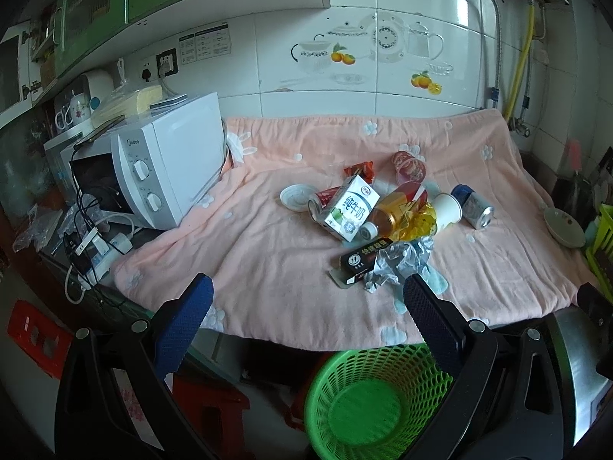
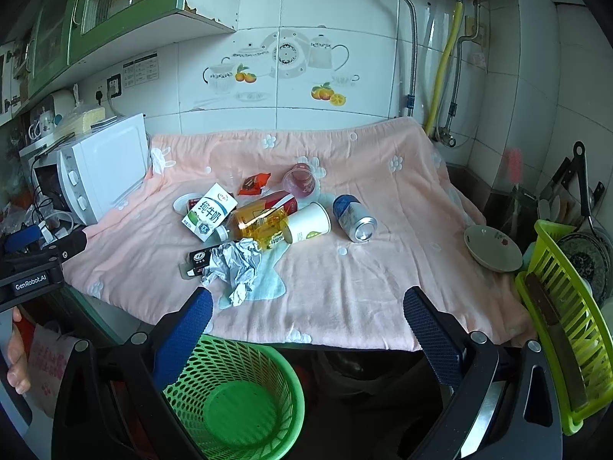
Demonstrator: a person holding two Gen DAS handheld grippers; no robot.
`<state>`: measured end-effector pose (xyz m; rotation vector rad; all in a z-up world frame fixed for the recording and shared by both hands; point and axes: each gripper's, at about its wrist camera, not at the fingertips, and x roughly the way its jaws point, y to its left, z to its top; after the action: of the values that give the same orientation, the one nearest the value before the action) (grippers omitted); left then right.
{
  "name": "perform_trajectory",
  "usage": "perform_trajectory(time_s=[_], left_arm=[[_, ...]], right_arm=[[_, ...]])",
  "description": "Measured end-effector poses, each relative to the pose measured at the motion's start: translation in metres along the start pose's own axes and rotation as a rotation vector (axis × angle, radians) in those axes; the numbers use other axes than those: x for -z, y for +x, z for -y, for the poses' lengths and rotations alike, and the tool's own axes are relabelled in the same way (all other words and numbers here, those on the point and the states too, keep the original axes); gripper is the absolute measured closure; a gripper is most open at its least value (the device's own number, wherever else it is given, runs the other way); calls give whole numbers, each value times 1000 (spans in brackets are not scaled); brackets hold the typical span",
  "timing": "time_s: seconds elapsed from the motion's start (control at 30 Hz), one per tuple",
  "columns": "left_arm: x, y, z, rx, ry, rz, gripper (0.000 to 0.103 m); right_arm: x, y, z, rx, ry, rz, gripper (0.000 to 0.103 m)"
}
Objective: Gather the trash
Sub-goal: 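Move both tools toward the pile of trash on the blanket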
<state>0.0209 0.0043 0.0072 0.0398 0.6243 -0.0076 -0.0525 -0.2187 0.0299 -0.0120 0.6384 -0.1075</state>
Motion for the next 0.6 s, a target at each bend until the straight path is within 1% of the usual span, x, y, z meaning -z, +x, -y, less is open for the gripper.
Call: perform_trajectory(time_s=[0.2,0.4,0.6], left_arm=[[-3,-1,0,-15,11,24,5],[-6,6,-1,7,7,-1,5],[-5,9,1,21,17,-5,5]], right_arm=[[0,4,0,1,5,-6,6],[-1,7,1,-3,10,-9,6],[-1,14,5,0,19,-15,6]])
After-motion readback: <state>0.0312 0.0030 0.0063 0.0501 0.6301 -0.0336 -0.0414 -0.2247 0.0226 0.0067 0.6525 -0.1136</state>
